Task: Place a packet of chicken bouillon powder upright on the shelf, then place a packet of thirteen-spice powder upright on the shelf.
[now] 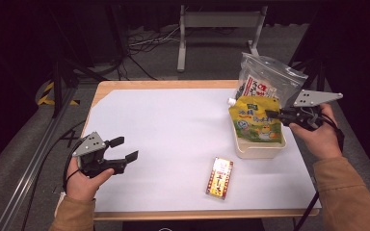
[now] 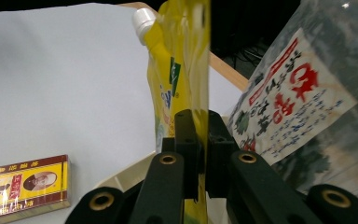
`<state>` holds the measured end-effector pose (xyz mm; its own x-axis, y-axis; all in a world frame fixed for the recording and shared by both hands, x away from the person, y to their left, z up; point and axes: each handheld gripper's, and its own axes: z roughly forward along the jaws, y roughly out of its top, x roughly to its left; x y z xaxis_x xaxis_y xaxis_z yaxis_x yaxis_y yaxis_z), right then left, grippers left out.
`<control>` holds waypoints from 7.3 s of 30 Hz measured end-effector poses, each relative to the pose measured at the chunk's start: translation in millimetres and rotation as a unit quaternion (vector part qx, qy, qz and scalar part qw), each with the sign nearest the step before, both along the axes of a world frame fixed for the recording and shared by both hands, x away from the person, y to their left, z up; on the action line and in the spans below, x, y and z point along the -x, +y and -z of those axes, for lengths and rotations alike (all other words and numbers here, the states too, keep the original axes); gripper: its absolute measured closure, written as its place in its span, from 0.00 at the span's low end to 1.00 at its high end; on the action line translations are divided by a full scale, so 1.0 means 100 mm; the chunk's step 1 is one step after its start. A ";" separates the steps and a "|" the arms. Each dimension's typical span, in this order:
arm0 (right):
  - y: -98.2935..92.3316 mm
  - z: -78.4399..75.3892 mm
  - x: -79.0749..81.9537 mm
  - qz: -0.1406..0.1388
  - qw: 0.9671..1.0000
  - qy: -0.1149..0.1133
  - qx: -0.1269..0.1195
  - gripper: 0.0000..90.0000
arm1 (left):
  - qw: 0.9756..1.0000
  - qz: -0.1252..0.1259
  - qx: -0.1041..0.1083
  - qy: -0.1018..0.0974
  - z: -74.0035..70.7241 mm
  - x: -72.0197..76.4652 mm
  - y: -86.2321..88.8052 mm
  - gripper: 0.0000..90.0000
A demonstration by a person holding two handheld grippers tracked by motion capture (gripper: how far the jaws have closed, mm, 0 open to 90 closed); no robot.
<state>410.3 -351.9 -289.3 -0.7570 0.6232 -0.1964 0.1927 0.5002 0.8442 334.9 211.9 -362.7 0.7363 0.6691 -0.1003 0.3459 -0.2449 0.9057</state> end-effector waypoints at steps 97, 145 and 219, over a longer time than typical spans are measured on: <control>-0.24 0.55 0.95 0.165 0.985 0.011 -0.055 0.45 | 0.989 0.109 -0.054 0.080 0.13 -0.18 -1.53 0.14; -0.16 0.51 1.00 0.155 0.985 0.004 -0.072 0.36 | 0.972 0.096 -0.138 0.166 0.46 -0.05 -2.59 0.07; -0.05 0.52 1.03 0.114 0.992 -0.008 -0.056 0.47 | 0.964 0.083 -0.182 0.178 0.67 -0.01 -2.64 0.36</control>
